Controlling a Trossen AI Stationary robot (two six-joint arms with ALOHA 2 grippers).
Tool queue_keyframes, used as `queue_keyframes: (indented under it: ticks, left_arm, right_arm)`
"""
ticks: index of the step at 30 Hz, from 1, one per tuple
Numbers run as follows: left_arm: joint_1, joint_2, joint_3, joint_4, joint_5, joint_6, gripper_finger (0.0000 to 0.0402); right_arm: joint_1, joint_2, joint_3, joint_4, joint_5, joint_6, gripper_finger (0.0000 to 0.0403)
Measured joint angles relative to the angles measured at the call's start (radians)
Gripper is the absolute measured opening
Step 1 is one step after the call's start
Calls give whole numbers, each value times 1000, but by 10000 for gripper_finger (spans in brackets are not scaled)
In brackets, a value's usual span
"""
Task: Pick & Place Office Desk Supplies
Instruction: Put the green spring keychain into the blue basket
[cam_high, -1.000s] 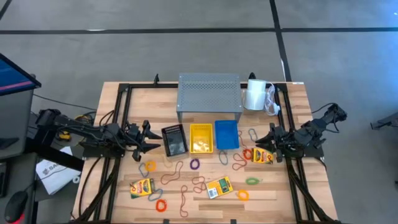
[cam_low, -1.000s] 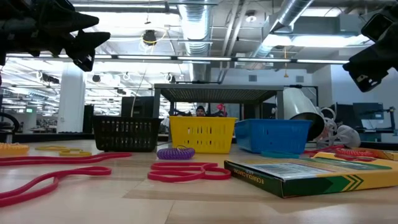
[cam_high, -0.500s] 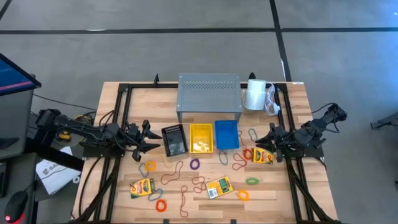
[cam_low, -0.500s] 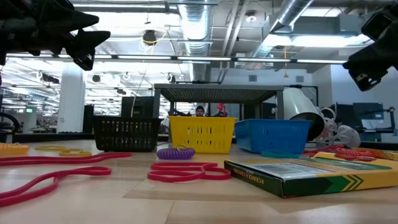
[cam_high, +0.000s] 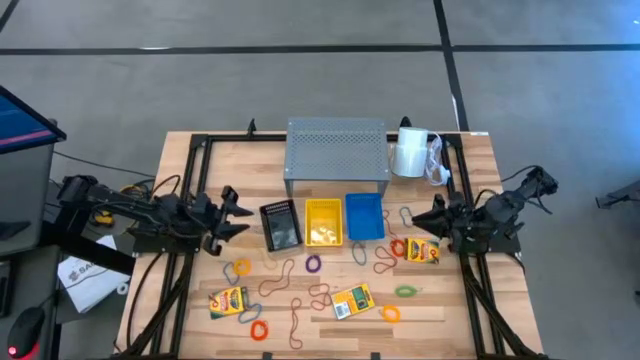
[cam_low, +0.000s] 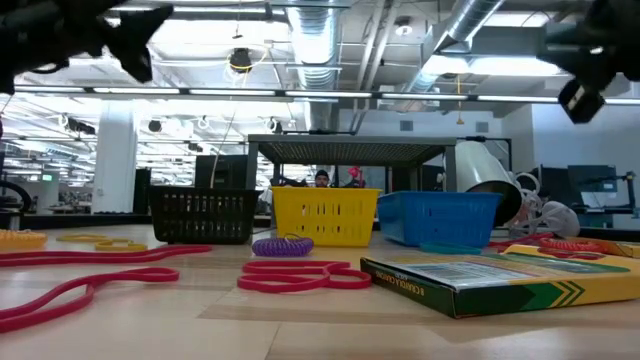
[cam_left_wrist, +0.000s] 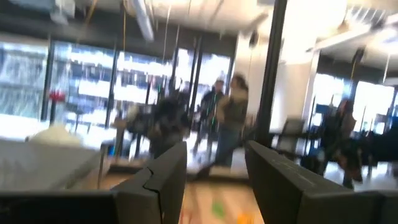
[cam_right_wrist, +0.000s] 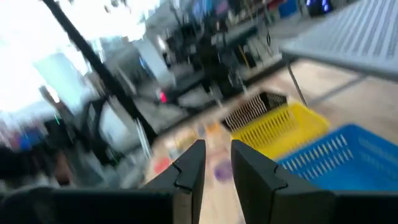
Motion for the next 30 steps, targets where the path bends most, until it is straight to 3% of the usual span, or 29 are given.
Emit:
queue_keyframes:
  ticks: [6, 12, 14, 17, 19, 25, 30]
  left_arm:
    - [0, 0, 0, 82, 0, 0, 159]
    - [0, 1, 0, 100, -2, -1, 159]
    - [0, 1, 0, 138, -58, -79, 159]
    - [1, 9, 6, 170, -275, -331, 159]
    - [14, 23, 26, 164, -308, -429, 159]
    - [21, 140, 167, 99, -179, -447, 159]
    - [21, 234, 334, -199, -72, -426, 159]
  right_arm:
    - [0, 3, 0, 203, 2, 75, 75]
    - [0, 33, 65, 267, 4, -12, 75]
    - [0, 58, 115, 263, 6, -67, 75]
    - [2, 113, 213, 210, 6, -138, 75]
    - [4, 162, 300, 124, 5, -158, 75]
    - [9, 390, 616, -413, 4, -14, 75]
    - [9, 626, 880, -818, -71, 113, 75]
